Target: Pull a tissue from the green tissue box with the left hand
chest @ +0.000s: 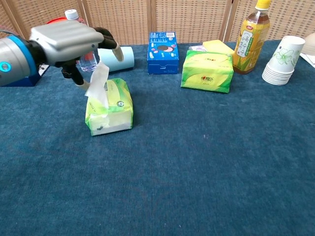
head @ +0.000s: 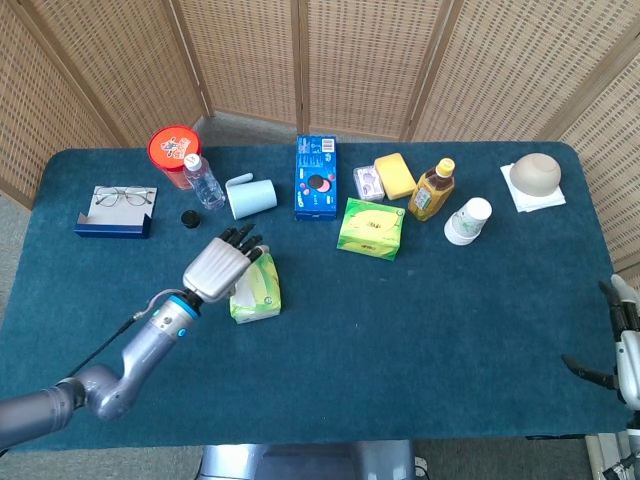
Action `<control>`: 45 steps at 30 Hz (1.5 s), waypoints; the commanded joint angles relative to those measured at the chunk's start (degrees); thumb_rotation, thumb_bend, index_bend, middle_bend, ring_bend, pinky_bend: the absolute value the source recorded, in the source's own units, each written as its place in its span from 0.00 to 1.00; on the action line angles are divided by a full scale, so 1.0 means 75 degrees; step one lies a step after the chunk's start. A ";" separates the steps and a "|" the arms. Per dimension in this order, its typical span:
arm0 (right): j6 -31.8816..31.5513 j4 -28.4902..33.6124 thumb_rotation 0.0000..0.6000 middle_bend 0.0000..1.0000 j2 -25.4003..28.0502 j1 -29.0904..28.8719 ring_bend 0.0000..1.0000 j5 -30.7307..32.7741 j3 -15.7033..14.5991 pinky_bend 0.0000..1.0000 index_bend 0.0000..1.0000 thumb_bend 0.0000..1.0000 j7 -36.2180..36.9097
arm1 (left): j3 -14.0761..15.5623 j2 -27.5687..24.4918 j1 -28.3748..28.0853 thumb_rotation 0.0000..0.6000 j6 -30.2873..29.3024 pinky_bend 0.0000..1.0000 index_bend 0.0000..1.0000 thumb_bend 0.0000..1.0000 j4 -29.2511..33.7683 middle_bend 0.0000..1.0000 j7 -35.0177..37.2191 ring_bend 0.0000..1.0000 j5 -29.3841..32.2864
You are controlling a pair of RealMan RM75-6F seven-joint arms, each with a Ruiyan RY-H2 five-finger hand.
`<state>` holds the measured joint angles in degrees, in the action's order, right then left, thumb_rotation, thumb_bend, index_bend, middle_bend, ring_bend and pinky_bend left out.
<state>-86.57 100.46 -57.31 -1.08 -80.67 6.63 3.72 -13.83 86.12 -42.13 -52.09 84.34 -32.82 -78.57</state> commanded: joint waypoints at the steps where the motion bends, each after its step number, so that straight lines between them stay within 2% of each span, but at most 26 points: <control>1: 0.0002 -0.0003 1.00 0.00 0.0014 0.0002 0.00 0.0000 0.0004 0.00 0.00 0.00 0.0032 | 0.0031 0.0210 -0.0161 1.00 0.0026 0.58 0.46 0.30 -0.0110 0.44 -0.0324 0.31 0.0200; 5: -0.0009 -0.0008 1.00 0.00 0.0035 0.0010 0.00 0.0005 0.0011 0.00 0.00 0.00 0.0090 | 0.0146 0.0374 -0.0218 1.00 -0.0099 0.71 0.64 0.40 -0.0266 0.63 -0.0530 0.48 0.0263; 9: -0.0028 -0.0009 1.00 0.00 0.0049 0.0021 0.00 0.0000 0.0014 0.00 0.00 0.00 0.0126 | 0.0236 0.0480 -0.0206 1.00 -0.0379 0.77 0.74 0.45 -0.0432 0.72 -0.0446 0.57 0.0111; 15: -0.0016 -0.0005 1.00 0.00 0.0056 0.0019 0.00 -0.0028 -0.0001 0.00 0.00 0.00 0.0148 | 0.0486 0.0205 -0.0055 1.00 -0.0738 0.80 0.76 0.46 -0.0341 0.74 -0.0276 0.60 -0.0179; 27: -0.0073 0.0070 1.00 0.00 -0.0022 0.0017 0.00 -0.0162 -0.0063 0.00 0.00 0.00 -0.0131 | 0.0708 -0.1604 0.0524 1.00 -0.2029 0.81 0.77 0.46 0.0993 0.76 0.0834 0.62 -0.1290; 32: -0.0119 0.0094 1.00 0.00 -0.0043 0.0030 0.00 -0.0192 -0.0073 0.00 0.00 0.00 -0.0202 | 0.0836 -0.2546 0.0909 1.00 -0.2819 0.81 0.77 0.47 0.1736 0.76 0.1486 0.62 -0.1968; 36: -0.0108 0.0097 1.00 0.00 -0.0060 0.0022 0.00 -0.0209 -0.0086 0.00 0.00 0.00 -0.0252 | 0.1205 -0.3301 0.1306 1.00 -0.3489 0.81 0.77 0.47 0.2125 0.76 0.2141 0.62 -0.2798; 40: -0.0116 0.0114 1.00 0.00 -0.0091 0.0016 0.00 -0.0240 -0.0102 0.00 0.00 0.00 -0.0345 | 0.1872 -0.3884 0.1759 1.00 -0.4057 0.81 0.77 0.47 0.2232 0.76 0.2876 0.62 -0.3787; 45: -0.0146 0.0134 1.00 0.00 -0.0126 0.0025 0.00 -0.0292 -0.0134 0.00 0.00 0.00 -0.0476 | 0.2585 -0.4010 0.2229 1.00 -0.4457 0.81 0.77 0.47 0.1882 0.76 0.3431 0.62 -0.4589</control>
<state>-87.63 101.44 -58.22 -0.91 -82.81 5.66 0.21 3.16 57.02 -27.46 -83.69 99.70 -9.16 -110.61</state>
